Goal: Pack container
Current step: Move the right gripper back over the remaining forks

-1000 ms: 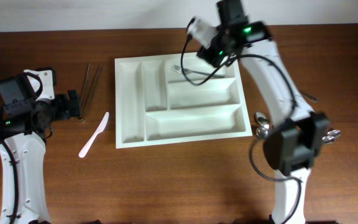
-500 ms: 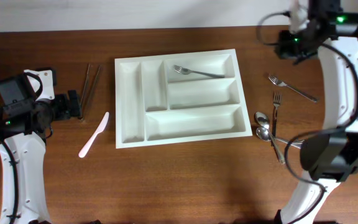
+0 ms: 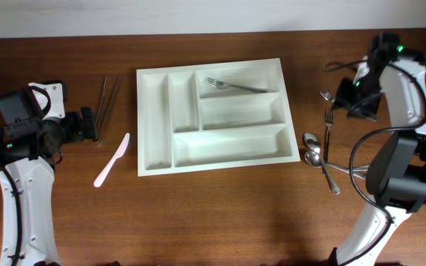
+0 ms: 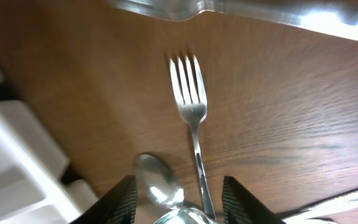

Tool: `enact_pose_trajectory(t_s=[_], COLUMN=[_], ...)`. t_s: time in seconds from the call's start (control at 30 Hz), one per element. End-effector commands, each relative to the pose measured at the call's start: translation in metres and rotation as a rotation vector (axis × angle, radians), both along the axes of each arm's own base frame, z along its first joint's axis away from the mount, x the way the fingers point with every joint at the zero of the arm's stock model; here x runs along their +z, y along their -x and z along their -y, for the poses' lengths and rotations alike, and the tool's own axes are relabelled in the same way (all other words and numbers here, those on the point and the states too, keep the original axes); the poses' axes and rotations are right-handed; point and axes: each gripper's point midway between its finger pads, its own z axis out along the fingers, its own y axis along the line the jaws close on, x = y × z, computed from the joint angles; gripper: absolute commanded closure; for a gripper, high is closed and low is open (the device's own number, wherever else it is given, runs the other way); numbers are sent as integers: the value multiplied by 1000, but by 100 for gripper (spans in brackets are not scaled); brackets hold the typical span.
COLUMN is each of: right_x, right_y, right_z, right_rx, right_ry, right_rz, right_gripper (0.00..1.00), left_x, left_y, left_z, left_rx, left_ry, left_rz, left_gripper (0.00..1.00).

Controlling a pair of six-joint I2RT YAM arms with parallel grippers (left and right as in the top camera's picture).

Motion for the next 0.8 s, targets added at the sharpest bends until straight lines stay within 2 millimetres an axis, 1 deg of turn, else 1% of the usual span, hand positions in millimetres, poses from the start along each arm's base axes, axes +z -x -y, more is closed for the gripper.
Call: enact_pose_trajectory(t_s=[0.0,0.13,0.3,0.43,0.53,0.67,0.73,0.77], right_x=[-35,-55,-72,-82,-87,-89,-89,-89], right_y=[24,32,38,40,41,46,48,48], right_z=[-3,-5,-8,-10,-7,1,4,5], right_rx=[-40,-41,-36,-32,-39,-58,-58,-58], right_ry=[0,-3,-3,-1,21,70,88,92], right_rz=[-94,-108,-112,-106,-108,-128,-134,-135], right_gripper=[54,54,55,56,71,83,88,92], left_x=[9,9,9,9,9,9,9,9], left_y=[-5,-5,-5,-5,-5,-5,-5,-5], left_z=[0,0,0,0,0,0,0,0], left_rx=[-18,-18,-18,-18,-18,-18,-18,-18], left_ry=[-7,-7,-7,-7,-7,-7,-7,-7], left_rz=[24,24,24,24,24,24,24,24], left_gripper=[1,1,1,1,1,1,1,1])
